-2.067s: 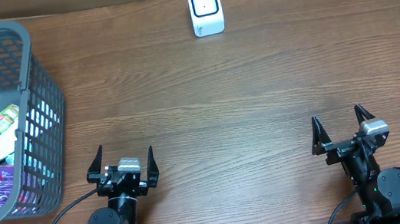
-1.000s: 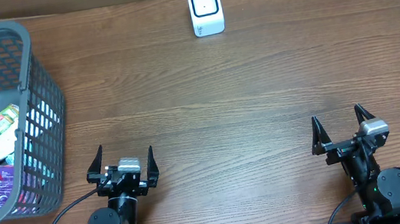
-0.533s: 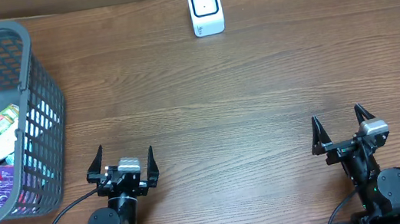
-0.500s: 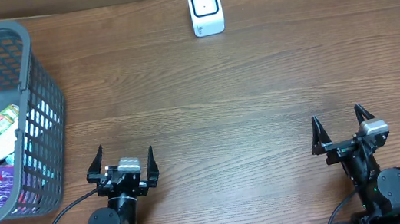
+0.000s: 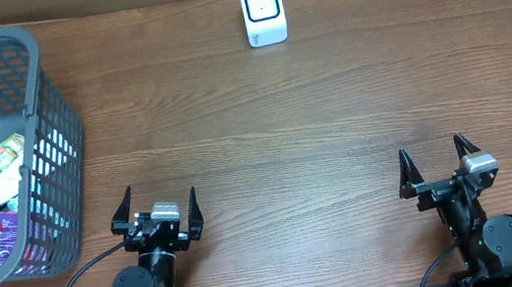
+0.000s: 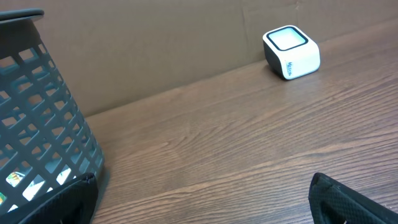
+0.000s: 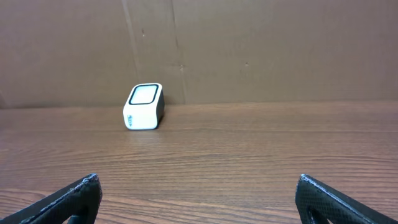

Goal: Scan the item barcode

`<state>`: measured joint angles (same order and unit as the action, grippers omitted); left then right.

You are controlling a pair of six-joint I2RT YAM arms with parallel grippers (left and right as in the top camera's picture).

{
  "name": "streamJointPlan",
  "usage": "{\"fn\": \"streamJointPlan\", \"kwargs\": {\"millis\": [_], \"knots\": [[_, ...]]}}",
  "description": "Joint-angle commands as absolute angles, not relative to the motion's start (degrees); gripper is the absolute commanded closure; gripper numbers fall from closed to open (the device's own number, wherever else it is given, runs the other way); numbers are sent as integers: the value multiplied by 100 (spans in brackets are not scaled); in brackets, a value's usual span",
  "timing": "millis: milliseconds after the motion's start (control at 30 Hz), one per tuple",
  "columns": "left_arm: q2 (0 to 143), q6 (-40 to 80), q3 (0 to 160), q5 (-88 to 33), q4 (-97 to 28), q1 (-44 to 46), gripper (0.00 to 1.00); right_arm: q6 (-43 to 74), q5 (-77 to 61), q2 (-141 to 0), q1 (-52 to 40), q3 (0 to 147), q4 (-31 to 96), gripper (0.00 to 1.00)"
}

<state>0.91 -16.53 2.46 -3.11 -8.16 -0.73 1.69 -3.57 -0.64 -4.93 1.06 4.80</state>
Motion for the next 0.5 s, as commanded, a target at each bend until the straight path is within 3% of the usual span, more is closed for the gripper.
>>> {"fn": "streamJointPlan", "kwargs": {"millis": [0, 467], "knots": [[25, -1610, 200, -235, -797, -73, 1, 165, -303, -19, -523, 47, 462, 0], [25, -1566, 200, -674, -749, -71, 1, 169, -733, -19, -523, 49, 414, 0]]}}
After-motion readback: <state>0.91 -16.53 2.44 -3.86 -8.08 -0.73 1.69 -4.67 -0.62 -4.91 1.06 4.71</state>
